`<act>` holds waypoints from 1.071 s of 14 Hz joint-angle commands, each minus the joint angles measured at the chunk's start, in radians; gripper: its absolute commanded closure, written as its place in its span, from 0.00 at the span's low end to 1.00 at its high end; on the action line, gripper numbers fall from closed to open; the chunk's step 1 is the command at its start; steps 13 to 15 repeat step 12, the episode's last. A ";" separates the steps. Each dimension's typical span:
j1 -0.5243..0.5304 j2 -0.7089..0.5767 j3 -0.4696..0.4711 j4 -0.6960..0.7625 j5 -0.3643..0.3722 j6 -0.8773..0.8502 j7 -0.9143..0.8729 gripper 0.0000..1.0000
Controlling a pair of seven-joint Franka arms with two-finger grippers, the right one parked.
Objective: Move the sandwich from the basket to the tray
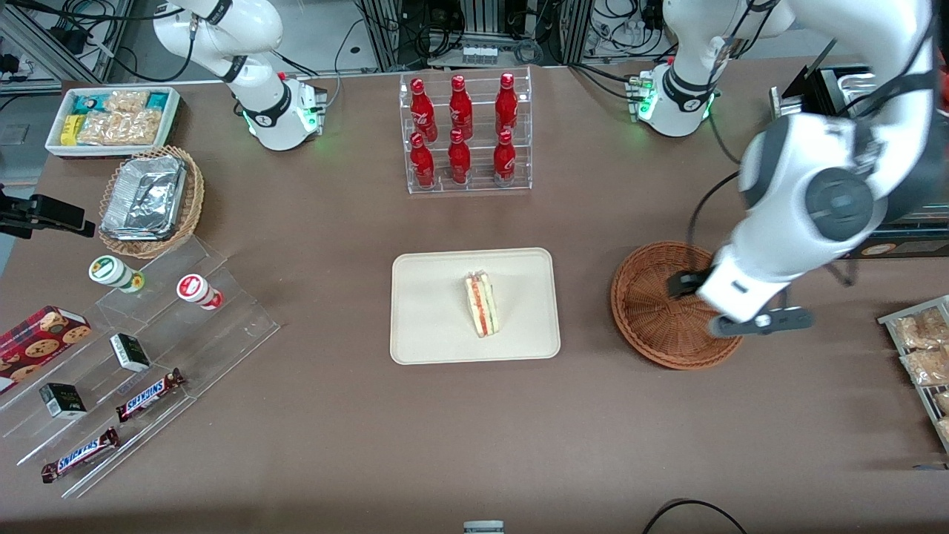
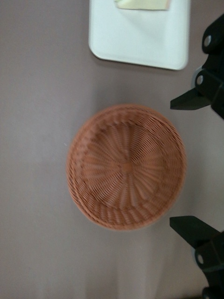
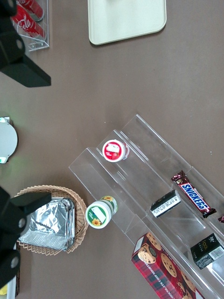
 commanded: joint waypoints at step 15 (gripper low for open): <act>0.322 -0.255 -0.183 -0.015 -0.030 -0.302 0.204 0.00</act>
